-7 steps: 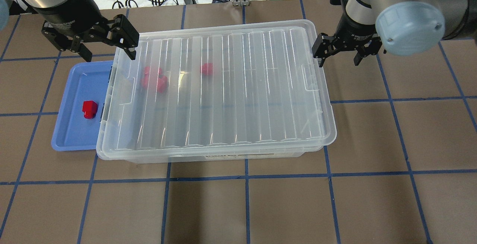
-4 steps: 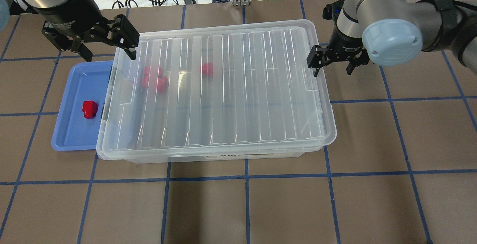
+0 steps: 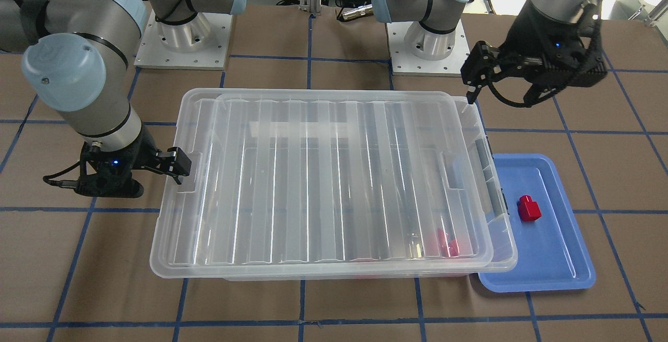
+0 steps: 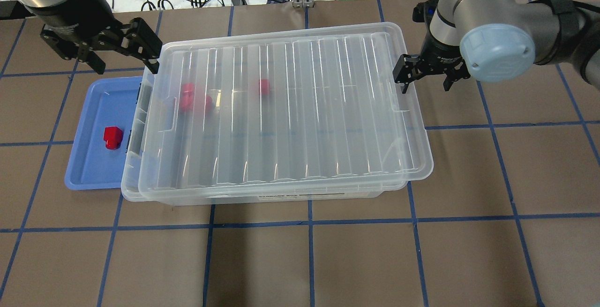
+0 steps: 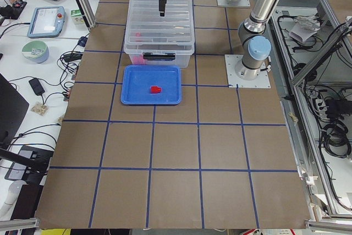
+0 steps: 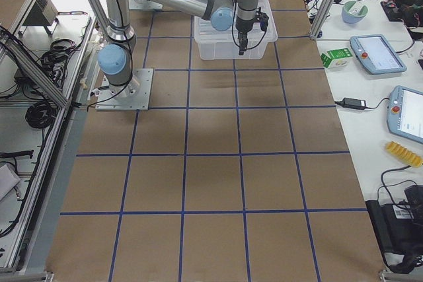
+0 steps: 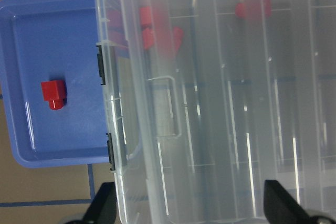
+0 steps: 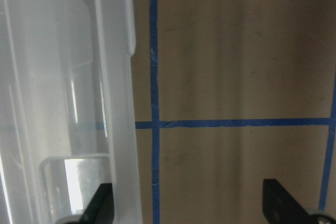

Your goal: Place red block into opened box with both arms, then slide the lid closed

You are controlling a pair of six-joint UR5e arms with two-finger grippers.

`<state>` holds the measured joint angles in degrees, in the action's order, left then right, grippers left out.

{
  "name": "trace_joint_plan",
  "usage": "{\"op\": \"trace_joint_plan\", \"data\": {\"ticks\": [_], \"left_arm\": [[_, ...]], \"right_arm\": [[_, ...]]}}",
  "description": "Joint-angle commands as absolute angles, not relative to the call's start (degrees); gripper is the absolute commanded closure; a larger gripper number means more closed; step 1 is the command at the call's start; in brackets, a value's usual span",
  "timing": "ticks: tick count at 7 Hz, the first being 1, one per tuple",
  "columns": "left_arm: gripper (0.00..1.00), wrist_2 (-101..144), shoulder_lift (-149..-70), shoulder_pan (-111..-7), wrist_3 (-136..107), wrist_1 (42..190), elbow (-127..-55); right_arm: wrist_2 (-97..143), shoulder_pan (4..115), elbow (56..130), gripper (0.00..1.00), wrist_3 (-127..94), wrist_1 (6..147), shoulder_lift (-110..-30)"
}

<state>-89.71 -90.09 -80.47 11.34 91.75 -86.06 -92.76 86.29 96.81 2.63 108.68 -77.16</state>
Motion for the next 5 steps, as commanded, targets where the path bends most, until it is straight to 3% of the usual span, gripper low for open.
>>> {"op": "trace_joint_plan", "data": {"ticks": [1, 5], "left_arm": [[0.00, -89.5, -92.7, -68.9, 17.5, 91.2, -87.2], [0.00, -88.2, -103.8, -57.9, 33.8, 74.2, -96.8]], "right_arm": [[-94.0, 80.5, 96.4, 0.00, 6.9, 108.4, -77.3], [-97.5, 73.2, 95.9, 0.00, 10.0, 108.1, -77.6]]}}
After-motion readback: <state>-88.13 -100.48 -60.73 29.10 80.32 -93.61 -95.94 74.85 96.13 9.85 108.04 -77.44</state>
